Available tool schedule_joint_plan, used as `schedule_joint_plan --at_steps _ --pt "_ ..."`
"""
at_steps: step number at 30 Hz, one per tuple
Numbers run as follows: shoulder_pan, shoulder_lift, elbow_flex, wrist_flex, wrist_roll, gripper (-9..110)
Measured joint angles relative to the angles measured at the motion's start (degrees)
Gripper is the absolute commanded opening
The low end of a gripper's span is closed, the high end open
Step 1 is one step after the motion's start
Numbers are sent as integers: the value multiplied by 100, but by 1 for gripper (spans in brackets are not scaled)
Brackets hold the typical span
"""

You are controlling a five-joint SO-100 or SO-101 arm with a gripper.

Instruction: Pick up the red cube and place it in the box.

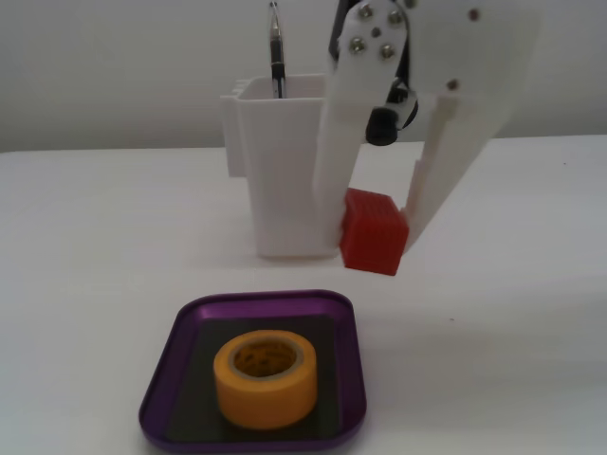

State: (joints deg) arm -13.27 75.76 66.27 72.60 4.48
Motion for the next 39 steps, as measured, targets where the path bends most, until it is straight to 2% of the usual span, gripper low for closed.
schedule_joint_plan --at_steps 10,39 --pt "650 -1222 -949 18 62 0" --pt "606 -1828 -976 -308 70 0"
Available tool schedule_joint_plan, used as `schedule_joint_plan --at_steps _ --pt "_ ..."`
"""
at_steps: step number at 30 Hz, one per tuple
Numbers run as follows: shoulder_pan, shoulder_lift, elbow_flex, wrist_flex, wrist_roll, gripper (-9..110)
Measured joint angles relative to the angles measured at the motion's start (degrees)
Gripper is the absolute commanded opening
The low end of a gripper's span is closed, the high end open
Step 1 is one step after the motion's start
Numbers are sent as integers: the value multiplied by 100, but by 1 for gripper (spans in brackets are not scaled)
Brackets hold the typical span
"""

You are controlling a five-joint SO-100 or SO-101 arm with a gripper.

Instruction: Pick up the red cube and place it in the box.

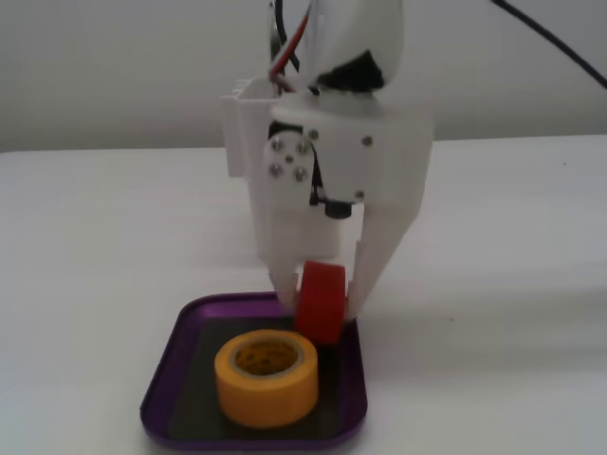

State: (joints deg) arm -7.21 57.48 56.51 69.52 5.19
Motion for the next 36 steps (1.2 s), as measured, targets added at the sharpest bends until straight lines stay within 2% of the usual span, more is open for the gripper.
schedule_joint_plan --at_steps 18,27,36 --pt "-18 -255 -211 53 18 1" --pt "44 -299 -1652 1046 0 14" --pt "44 -299 -2197 1635 0 15"
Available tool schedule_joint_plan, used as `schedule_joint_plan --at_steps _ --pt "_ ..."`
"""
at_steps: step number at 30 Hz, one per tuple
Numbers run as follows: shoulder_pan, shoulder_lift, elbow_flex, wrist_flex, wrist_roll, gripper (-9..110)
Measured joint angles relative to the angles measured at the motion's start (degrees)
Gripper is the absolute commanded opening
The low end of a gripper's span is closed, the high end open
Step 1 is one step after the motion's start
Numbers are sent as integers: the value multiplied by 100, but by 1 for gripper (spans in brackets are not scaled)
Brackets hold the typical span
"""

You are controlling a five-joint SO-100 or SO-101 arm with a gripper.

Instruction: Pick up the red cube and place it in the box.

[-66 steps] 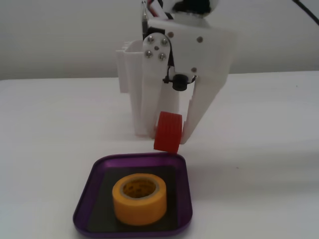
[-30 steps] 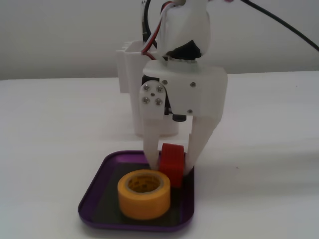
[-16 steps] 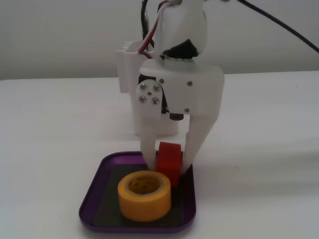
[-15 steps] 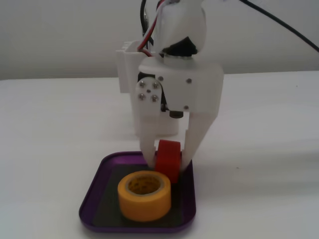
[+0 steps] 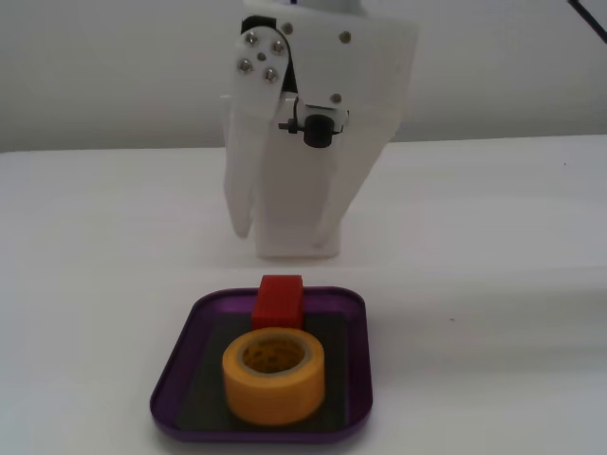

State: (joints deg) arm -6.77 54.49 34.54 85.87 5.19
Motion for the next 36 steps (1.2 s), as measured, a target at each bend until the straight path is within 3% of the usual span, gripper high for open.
schedule_joint_plan --at_steps 10,17,26,36 --pt "0 290 -1072 976 18 15" --pt "132 2101 -510 1116 -281 15" --pt "158 5054 3393 879 -308 15" --pt "879 7813 8710 -1688 -308 15"
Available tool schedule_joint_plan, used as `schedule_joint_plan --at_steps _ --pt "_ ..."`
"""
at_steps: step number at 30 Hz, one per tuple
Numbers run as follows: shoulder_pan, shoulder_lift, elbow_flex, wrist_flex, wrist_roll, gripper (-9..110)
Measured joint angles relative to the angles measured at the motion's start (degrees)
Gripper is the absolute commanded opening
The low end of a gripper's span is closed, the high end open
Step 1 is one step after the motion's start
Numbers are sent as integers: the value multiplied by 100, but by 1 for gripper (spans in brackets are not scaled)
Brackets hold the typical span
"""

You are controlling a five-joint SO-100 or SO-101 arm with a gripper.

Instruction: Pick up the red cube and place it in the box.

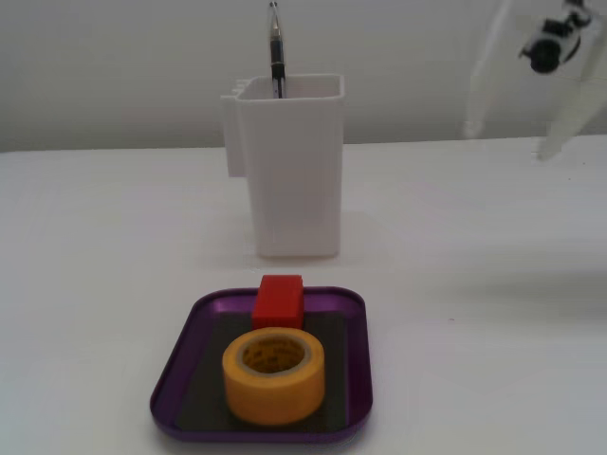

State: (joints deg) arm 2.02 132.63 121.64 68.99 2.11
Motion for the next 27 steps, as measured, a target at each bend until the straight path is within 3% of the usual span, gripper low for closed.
schedule_joint_plan --at_steps 11,27 --pt "70 2127 3428 -1854 0 15" --pt "88 4887 5282 -1925 0 15"
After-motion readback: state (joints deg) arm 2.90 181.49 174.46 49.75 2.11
